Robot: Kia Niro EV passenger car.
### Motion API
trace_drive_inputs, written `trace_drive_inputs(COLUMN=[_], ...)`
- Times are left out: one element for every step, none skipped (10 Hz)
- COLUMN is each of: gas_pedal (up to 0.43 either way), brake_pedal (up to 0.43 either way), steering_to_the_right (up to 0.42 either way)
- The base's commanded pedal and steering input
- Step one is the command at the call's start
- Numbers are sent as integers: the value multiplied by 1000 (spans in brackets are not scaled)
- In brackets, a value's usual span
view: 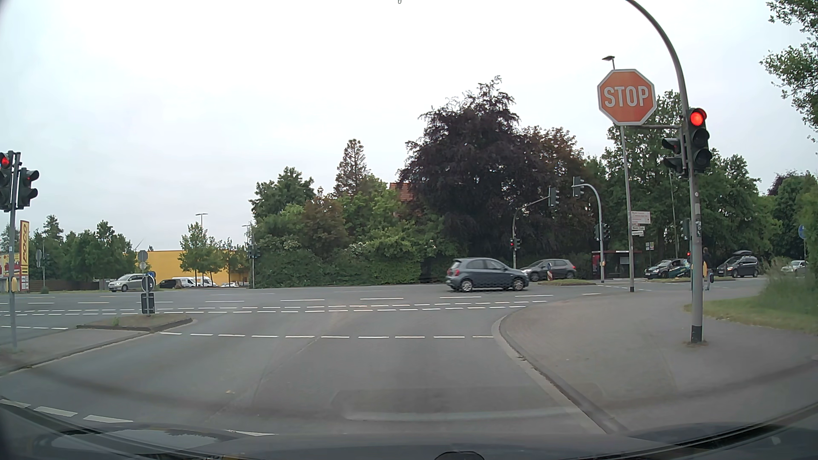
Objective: Follow the waypoints while adhering to traffic rules and regulations
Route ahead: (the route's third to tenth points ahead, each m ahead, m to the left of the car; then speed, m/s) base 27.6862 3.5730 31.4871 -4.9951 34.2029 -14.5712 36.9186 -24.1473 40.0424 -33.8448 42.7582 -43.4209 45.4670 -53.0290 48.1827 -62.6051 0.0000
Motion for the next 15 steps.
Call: trace_drive_inputs(gas_pedal=[0,0,0,0,0,0,0,0,0,0,0,0,0,0,0], brake_pedal=[0,0,0,0,0,0,0,0,0,0,0,0,0,0,0], steering_to_the_right=[0,0,0,0,0,0,0,0,0,0,0,0,0,0,0])
